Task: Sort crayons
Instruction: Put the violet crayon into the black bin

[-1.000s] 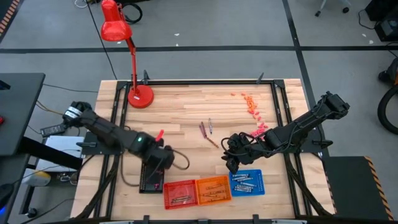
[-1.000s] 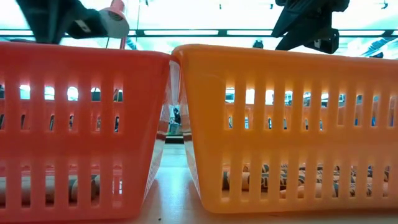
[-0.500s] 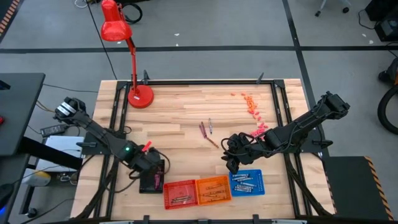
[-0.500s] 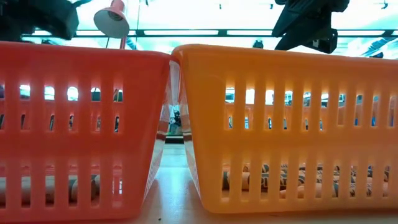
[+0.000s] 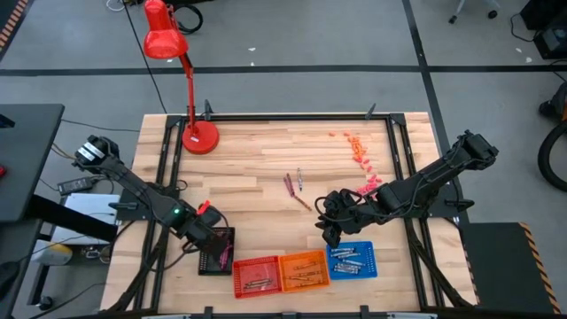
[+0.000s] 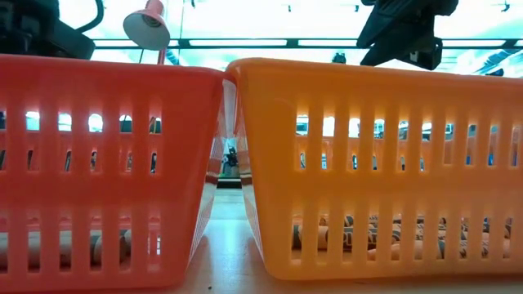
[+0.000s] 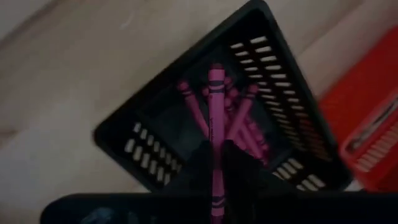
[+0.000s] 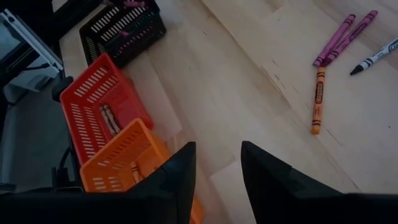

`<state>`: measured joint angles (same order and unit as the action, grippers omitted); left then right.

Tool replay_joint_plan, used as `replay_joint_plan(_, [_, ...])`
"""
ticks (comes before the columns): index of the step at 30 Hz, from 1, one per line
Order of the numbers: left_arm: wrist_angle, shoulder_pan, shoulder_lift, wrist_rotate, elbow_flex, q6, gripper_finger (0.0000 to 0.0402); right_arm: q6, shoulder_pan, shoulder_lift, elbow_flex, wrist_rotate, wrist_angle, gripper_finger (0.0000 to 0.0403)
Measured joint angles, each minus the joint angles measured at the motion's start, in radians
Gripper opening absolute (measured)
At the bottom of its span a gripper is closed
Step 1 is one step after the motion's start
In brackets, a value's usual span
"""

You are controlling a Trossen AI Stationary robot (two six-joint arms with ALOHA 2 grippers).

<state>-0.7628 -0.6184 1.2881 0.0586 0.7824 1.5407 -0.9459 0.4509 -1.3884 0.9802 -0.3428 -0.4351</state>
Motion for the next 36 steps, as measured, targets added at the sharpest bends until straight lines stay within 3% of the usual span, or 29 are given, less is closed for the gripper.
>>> replay_joint_plan(4, [0.049, 0.005, 0.000, 0.000, -0.018, 0.088, 0.0043, 0.005, -0.003, 0.000, 0.000, -0.001, 0.000, 0.0132])
replay_joint_plan(8, [0.072, 0.004, 0.000, 0.000, -0.028, 0.124, 0.0084, 0.007, -0.003, 0.000, 0.000, -0.004, 0.000, 0.0132])
replay_joint_plan(16, [0.150, 0.027, -0.064, -0.012, -0.027, 0.010, 0.0156, 0.000, -0.004, 0.000, 0.000, -0.003, 0.000, 0.0132])
replay_joint_plan(22, [0.225, 0.100, -0.129, -0.011, -0.025, -0.154, 0.0155, 0.000, -0.014, 0.000, 0.000, 0.007, 0.005, 0.0132])
replay_joint_plan(36, [0.242, 0.396, -0.101, -0.003, -0.025, -0.512, 0.0153, 0.032, -0.085, 0.000, 0.000, 0.075, 0.046, 0.0132])
